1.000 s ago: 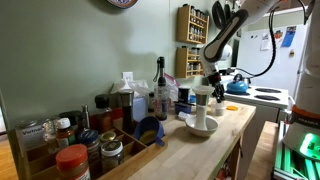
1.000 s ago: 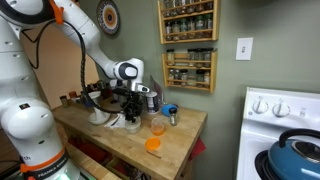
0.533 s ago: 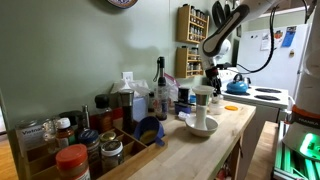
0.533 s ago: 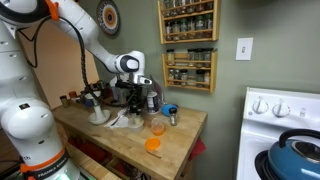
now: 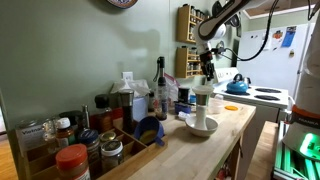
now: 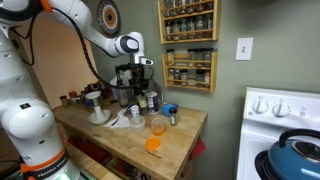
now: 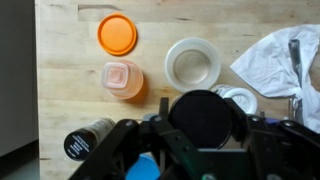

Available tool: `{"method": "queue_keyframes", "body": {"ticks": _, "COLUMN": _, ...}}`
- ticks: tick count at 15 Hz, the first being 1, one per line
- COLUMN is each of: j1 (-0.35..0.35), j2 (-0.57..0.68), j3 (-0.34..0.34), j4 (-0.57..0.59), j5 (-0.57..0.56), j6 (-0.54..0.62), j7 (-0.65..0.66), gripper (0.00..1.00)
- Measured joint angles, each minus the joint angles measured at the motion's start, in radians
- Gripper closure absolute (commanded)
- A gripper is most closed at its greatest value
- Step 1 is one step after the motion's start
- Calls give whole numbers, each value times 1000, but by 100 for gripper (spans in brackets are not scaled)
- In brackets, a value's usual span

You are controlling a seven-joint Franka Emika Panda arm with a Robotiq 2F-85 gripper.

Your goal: Remove the jar from the clear bowl and put it on the counter

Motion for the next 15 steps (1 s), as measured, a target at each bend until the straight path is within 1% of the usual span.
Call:
{"method": "queue_keyframes", "body": {"ticks": 3, "j1": 19, "j2": 45, "j3": 20, "j4": 11, "j5": 13, "j6": 82, "j7": 6, "gripper": 69}}
{"method": "queue_keyframes", "body": {"ticks": 7, "j1": 22, "j2": 151, "j3": 27, "j4": 28, "j5": 13, "j6": 157, "j7": 21, "gripper": 69}}
{"method": "queue_keyframes", "body": {"ticks": 10, "j1": 20, "j2": 218, "j3": 25, "j4": 55, "j5": 13, "j6": 170, "j7": 24, "gripper": 69}}
{"method": "queue_keyframes", "body": {"ticks": 13, "j1": 17, "j2": 271, "j3": 24, "j4": 84, "j5": 23, "j6": 153, "j7": 23, "gripper": 69}}
{"method": "queue_keyframes", "body": {"ticks": 14, "j1": 16, "j2": 285, "j3": 23, "j4": 93, "j5": 30, "j6": 143, "j7": 23, "gripper": 19}}
{"method": "queue_keyframes", "body": {"ticks": 15, "j1": 15, "j2": 299, "j3": 22, "j4": 101, "j5": 39, "j6": 137, "j7": 23, "gripper": 18}}
